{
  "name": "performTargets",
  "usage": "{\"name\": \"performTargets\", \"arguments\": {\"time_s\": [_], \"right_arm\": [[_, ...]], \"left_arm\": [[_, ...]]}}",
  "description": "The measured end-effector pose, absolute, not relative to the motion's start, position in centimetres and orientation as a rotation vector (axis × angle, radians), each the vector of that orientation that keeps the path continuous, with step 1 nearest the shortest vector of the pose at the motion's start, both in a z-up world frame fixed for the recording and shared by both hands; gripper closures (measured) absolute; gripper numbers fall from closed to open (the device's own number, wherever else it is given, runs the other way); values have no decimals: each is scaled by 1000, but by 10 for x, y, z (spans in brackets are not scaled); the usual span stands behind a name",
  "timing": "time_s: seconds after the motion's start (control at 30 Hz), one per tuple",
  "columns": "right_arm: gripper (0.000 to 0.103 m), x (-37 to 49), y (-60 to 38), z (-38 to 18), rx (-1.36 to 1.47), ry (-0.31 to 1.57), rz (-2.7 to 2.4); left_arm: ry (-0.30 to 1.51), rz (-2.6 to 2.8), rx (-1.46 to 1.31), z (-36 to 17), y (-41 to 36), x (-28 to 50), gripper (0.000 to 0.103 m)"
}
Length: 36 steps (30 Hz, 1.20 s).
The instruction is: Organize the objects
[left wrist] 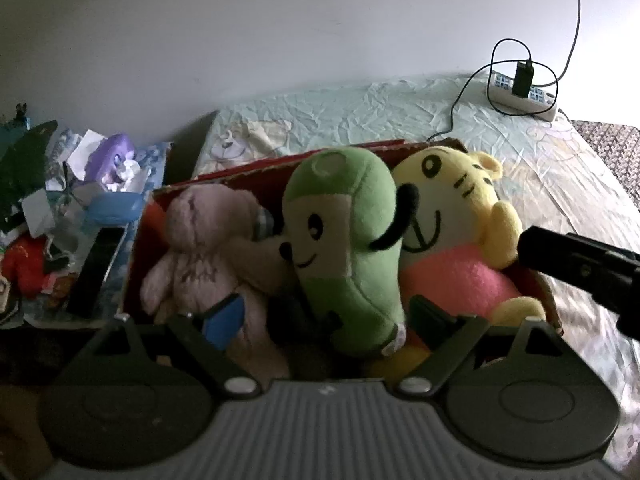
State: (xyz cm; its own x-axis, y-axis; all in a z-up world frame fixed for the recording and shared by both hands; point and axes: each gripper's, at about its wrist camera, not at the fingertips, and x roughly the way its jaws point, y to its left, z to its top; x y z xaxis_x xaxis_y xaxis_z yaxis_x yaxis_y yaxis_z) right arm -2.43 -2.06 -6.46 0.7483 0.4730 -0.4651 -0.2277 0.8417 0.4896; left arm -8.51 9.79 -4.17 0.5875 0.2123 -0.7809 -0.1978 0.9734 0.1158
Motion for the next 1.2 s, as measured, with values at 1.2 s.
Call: {"name": "performTargets", "arguments": {"time_s": [1.2], "right_arm": [[36, -49, -84, -60, 286, 677, 70]], "left_arm": [[932, 243, 130, -32, 23, -63, 4]]}}
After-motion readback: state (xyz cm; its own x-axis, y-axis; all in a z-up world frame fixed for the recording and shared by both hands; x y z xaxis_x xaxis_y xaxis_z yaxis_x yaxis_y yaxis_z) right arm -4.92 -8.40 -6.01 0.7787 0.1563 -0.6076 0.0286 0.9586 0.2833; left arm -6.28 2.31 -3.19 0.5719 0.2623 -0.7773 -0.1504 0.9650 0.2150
